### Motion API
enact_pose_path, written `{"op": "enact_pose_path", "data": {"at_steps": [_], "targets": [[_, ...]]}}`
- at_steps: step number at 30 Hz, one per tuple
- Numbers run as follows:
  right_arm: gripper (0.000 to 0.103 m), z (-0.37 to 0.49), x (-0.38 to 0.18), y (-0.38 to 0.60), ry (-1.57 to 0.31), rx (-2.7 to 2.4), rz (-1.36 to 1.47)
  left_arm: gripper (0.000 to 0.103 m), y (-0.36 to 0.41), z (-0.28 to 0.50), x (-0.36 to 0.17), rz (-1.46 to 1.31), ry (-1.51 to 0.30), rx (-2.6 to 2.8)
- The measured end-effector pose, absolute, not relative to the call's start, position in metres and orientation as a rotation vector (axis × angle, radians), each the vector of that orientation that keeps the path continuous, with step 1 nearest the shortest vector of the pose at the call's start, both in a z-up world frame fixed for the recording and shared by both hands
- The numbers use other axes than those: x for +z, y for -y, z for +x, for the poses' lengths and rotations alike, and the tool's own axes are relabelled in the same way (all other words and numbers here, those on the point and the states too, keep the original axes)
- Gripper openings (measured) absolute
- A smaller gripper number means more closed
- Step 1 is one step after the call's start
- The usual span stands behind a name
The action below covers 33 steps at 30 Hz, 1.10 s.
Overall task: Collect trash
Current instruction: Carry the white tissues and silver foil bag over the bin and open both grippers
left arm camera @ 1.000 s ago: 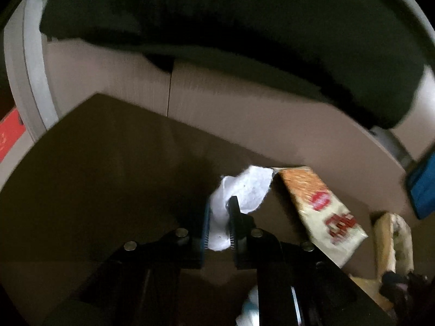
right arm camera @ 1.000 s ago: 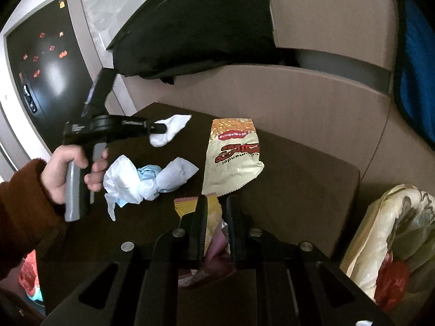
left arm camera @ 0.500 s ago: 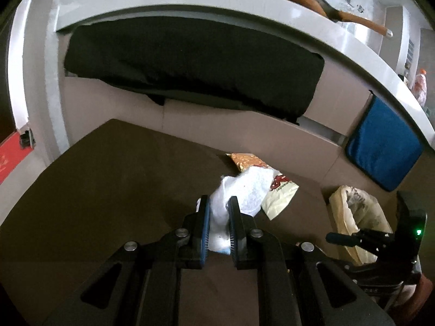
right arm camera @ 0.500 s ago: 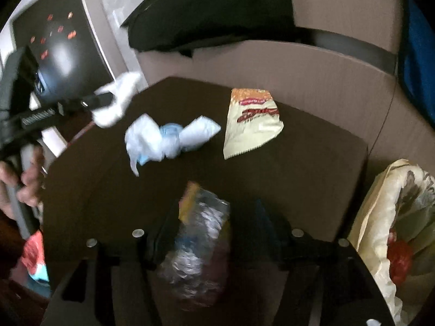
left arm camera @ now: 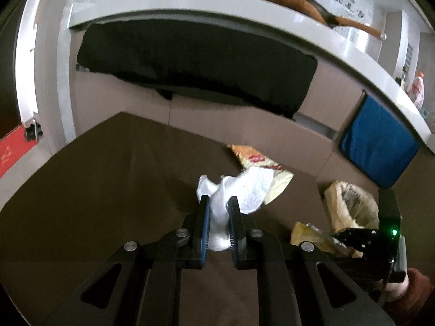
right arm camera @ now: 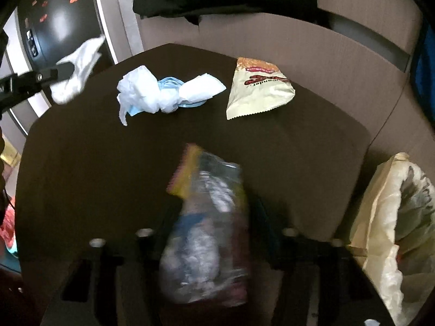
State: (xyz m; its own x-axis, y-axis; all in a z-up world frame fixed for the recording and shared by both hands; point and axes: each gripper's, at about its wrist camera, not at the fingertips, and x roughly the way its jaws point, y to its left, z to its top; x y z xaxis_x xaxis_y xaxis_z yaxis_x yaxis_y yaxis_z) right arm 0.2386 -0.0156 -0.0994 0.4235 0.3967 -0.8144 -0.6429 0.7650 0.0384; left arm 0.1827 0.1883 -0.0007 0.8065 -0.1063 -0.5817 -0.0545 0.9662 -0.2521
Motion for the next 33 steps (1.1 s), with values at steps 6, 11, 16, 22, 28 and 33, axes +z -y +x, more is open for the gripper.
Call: {"op": "enact_pose_path", "data": {"at_steps": [6, 11, 16, 22, 28, 33], "targets": [[0.033, 0.221, -0.026, 0.045, -0.758, 0.692, -0.208, 0.013, -0.155, 0.174, 0.051, -0.203, -0.498, -0.020], [0.033, 0.203, 0.040, 0.066, -0.614, 0.667, -0.218, 0.013, -0.115, 0.172, 0.094, -0.148, -0.389, -0.036], [0.033, 0.195, 0.085, 0.099, -0.514, 0.622, -0.181, 0.013, -0.074, 0.169, 0.122, -0.099, -0.321, -0.063], [0.033, 0.189, 0.116, 0.148, -0.444, 0.540, -0.080, 0.013, -0.038, 0.169, 0.143, -0.089, -0.298, -0.101], [0.033, 0.191, 0.131, 0.178, -0.427, 0.474, -0.050, 0.013, 0.000, 0.173, 0.157, -0.070, -0.297, -0.139], [0.033, 0.190, 0.135, 0.204, -0.399, 0.409, -0.026, 0.013, 0.027, 0.183, 0.154, -0.062, -0.313, -0.193]]}}
